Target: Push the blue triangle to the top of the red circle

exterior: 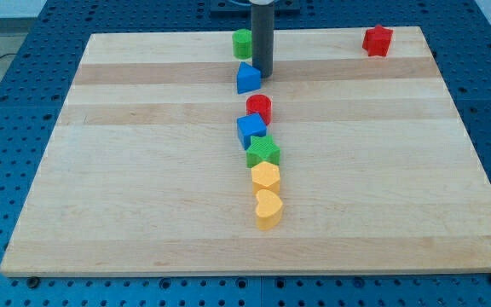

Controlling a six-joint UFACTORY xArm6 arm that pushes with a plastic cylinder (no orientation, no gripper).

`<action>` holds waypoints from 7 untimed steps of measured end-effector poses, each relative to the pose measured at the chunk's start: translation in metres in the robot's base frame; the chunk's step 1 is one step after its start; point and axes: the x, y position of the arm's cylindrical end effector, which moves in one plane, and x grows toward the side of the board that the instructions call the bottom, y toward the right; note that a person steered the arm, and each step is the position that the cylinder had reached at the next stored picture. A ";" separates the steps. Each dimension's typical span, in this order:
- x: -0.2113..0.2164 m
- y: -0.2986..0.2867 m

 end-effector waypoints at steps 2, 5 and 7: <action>-0.051 -0.012; 0.026 -0.038; 0.008 -0.037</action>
